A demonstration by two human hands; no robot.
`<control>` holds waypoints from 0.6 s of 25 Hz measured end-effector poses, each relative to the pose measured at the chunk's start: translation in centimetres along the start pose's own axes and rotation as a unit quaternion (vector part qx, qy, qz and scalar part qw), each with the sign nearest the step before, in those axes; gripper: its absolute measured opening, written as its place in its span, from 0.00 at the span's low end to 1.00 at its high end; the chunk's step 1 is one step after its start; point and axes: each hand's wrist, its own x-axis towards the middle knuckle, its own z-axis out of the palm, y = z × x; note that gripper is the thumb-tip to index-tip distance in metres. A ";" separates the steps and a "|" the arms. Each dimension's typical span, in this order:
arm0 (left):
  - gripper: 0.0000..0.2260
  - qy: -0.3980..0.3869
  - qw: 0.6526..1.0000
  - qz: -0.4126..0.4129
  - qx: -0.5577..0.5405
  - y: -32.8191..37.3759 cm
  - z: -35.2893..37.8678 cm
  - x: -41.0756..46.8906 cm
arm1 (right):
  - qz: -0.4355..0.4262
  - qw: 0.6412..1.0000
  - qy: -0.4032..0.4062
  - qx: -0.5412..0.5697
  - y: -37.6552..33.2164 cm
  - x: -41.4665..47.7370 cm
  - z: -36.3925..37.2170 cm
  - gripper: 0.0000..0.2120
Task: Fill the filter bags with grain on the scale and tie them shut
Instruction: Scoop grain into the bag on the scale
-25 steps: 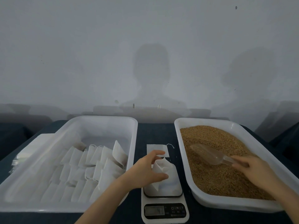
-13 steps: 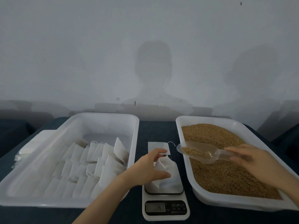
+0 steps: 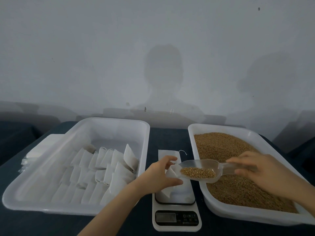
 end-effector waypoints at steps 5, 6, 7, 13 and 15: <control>0.32 -0.004 1.000 0.010 0.020 0.0 0.0 0.1 | -0.008 0.998 -0.056 -0.032 -0.2 0.7 -1.1 0.15; 0.32 -0.006 1.000 0.010 0.022 0.0 0.0 0.1 | -0.010 0.997 -0.062 -0.037 -0.4 1.0 -1.3 0.15; 0.32 -0.006 1.000 0.010 0.024 0.0 0.0 0.0 | -0.013 0.997 -0.066 -0.042 -0.5 1.2 -1.5 0.15; 0.31 -0.005 1.000 0.013 0.027 0.1 0.1 0.1 | -0.040 0.991 -0.076 -0.100 -1.7 2.3 -2.1 0.11; 0.31 -0.006 0.999 0.015 0.028 0.2 0.0 0.1 | -0.055 0.986 -0.079 -0.137 -2.3 2.7 -2.4 0.09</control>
